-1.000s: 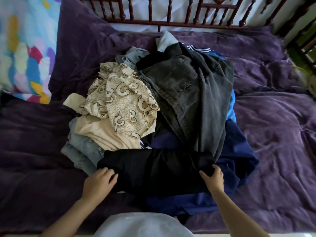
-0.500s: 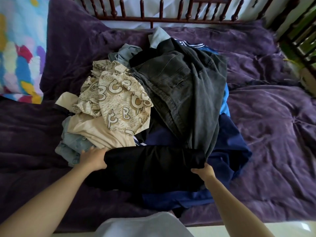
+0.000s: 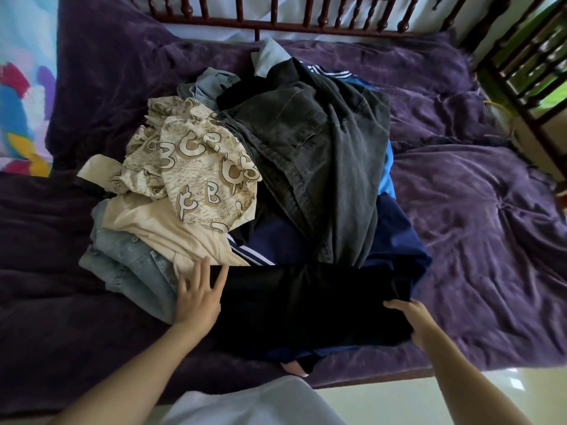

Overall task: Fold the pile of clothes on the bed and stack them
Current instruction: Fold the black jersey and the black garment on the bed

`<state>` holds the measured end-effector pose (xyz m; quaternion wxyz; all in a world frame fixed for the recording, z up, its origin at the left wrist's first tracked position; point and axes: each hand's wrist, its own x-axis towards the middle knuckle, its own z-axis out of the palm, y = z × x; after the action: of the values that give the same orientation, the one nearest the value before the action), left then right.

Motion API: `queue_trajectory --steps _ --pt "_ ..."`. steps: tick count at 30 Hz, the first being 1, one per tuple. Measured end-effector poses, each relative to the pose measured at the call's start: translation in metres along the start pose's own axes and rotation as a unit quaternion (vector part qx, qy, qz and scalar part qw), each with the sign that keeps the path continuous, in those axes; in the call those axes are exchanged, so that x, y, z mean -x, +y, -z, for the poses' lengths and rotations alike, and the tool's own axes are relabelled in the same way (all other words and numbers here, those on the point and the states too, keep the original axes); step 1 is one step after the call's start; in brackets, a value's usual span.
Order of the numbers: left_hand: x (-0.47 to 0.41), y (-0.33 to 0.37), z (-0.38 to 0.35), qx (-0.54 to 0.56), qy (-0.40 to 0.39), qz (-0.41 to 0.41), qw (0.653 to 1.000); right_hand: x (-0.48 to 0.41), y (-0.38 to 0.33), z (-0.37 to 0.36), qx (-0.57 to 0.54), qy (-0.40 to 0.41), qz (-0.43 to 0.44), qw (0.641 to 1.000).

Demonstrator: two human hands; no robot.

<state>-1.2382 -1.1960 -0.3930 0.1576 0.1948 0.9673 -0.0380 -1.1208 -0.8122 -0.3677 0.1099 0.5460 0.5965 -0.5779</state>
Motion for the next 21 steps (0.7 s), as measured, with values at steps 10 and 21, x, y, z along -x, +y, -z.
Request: queue_trajectory --steps 10,21 --pt "0.019 0.034 -0.016 -0.069 -0.093 -0.148 0.982 0.003 0.011 -0.021 0.047 0.06 0.089 0.993" --pt "0.008 -0.021 -0.009 -0.056 -0.211 0.014 0.976 -0.007 -0.017 -0.048 0.048 -0.052 0.071 0.995"
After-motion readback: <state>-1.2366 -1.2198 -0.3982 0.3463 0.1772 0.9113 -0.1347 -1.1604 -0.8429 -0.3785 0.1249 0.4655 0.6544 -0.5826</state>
